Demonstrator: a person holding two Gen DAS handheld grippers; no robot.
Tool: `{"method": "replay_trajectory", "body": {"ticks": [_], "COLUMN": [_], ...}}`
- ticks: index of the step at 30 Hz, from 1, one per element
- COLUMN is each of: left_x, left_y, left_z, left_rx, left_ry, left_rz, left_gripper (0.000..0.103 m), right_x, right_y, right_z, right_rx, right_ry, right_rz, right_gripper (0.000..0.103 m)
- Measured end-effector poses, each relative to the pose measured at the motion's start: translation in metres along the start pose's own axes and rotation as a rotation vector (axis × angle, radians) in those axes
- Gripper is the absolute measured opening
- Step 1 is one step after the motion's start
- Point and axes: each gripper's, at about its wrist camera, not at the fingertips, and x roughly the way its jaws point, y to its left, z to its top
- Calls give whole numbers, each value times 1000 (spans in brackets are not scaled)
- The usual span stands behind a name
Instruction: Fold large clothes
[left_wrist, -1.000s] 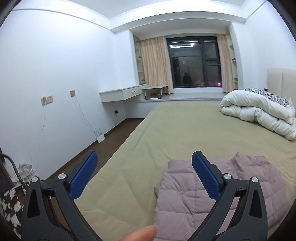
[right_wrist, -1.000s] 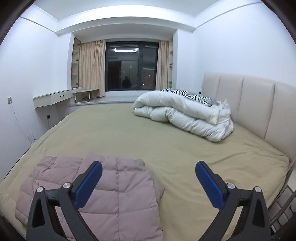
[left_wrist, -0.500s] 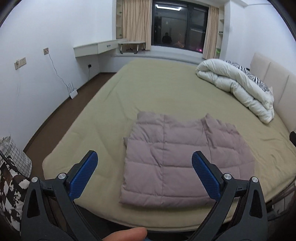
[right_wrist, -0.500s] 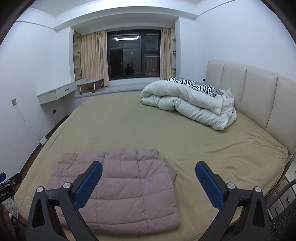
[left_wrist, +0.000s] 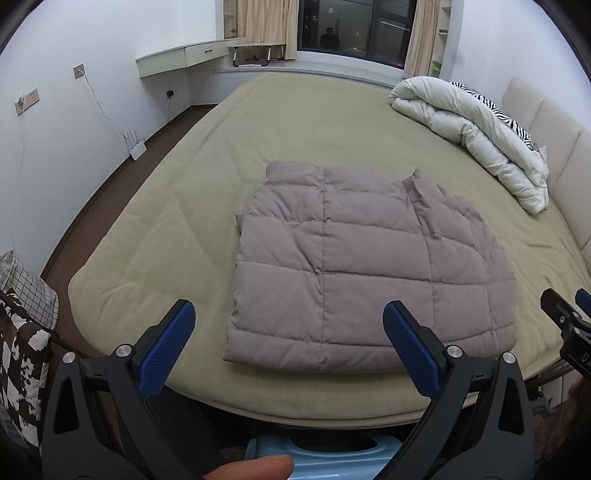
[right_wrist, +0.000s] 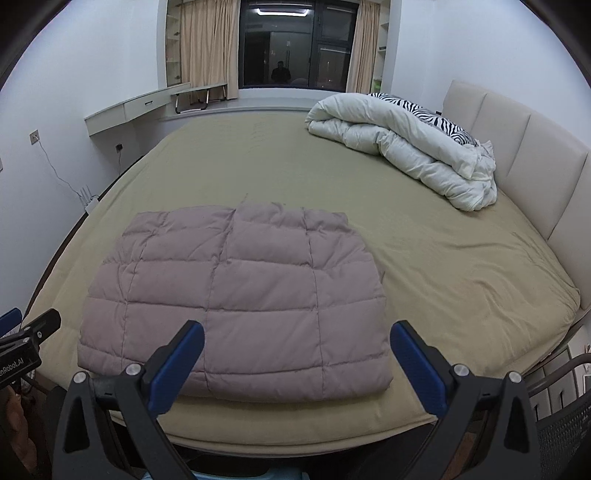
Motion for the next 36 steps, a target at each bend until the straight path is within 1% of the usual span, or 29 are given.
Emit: {"method": "replay_trajectory", "body": {"ticks": [4,11,36], "left_x": [-1,3,13], "left_y": [4,2,-3], "left_z": [-1,-2,-2], "left_rx": [-5,6,24], "left_ry": [7,17,33], "left_rz": [8,17,40], "left_gripper": [103,103,103], "right_x": [7,11,16], "right_y": [0,2,8], "right_z": [-6,-9,-11], "right_rx": [6,0,-23], "right_ry": [36,57,75], "right_rz": [2,6,16], "right_gripper": [103,103,103]}}
